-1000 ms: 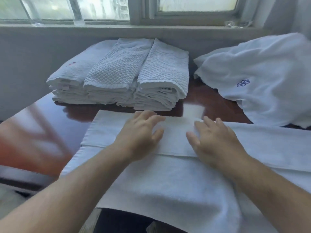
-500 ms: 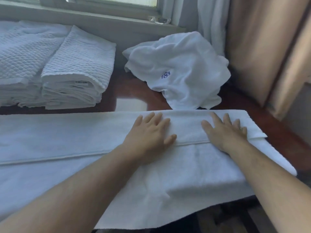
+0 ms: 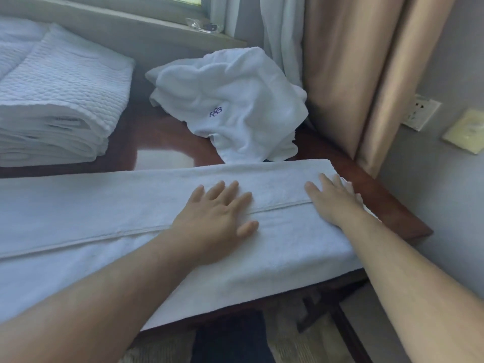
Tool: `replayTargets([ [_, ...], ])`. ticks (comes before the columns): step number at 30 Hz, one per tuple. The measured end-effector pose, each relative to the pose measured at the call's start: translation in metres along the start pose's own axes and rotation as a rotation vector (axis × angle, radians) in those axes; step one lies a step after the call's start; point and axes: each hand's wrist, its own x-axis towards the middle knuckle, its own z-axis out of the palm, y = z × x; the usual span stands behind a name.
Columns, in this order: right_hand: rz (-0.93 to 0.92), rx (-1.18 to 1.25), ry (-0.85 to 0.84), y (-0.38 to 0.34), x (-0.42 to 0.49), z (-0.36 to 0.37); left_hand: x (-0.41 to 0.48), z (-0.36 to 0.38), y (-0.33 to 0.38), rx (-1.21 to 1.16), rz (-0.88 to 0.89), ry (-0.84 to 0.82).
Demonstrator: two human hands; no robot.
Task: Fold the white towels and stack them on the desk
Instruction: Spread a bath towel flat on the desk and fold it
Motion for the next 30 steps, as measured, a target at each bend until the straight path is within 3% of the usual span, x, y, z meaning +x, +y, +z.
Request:
replayTargets([
  [3, -0.06, 0.076, 0.029, 0.009, -0.002, -0.007, -0.002, -0.003, 0.002, 0.01, -0.004, 0.023],
  [6, -0.17, 0.239, 0.195, 0.021, -0.03, -0.005, -0.009, -0.011, 0.01, -0.071, 0.093, 0.116],
  [9, -0.523, 0.287, 0.573, 0.044, -0.084, 0.008, -0.027, -0.008, 0.035, -0.167, 0.225, 0.143],
  [10, -0.657, 0.253, 0.632, 0.054, -0.099, 0.016, -0.032, -0.005, 0.042, -0.159, 0.253, 0.113],
  [12, -0.801, 0.127, 0.567, 0.071, -0.119, 0.032, -0.035, 0.0, 0.048, -0.103, 0.269, 0.06],
  [14, -0.796, -0.041, 0.489, 0.081, -0.126, 0.044, -0.033, -0.002, 0.048, -0.099, 0.25, 0.037],
  [17, -0.797, -0.148, 0.547, 0.083, -0.124, 0.048, -0.034, -0.002, 0.045, -0.09, 0.256, 0.019],
  [21, -0.854, -0.026, 0.703, 0.089, -0.122, 0.041, -0.042, -0.003, 0.049, -0.087, 0.25, 0.025],
  [24, -0.798, 0.059, 0.848, 0.09, -0.122, 0.028, -0.046, -0.01, 0.061, -0.113, 0.164, 0.038],
  [30, -0.722, 0.106, 1.012, 0.066, -0.115, -0.006, -0.048, -0.013, 0.106, 0.103, 0.226, 0.066],
])
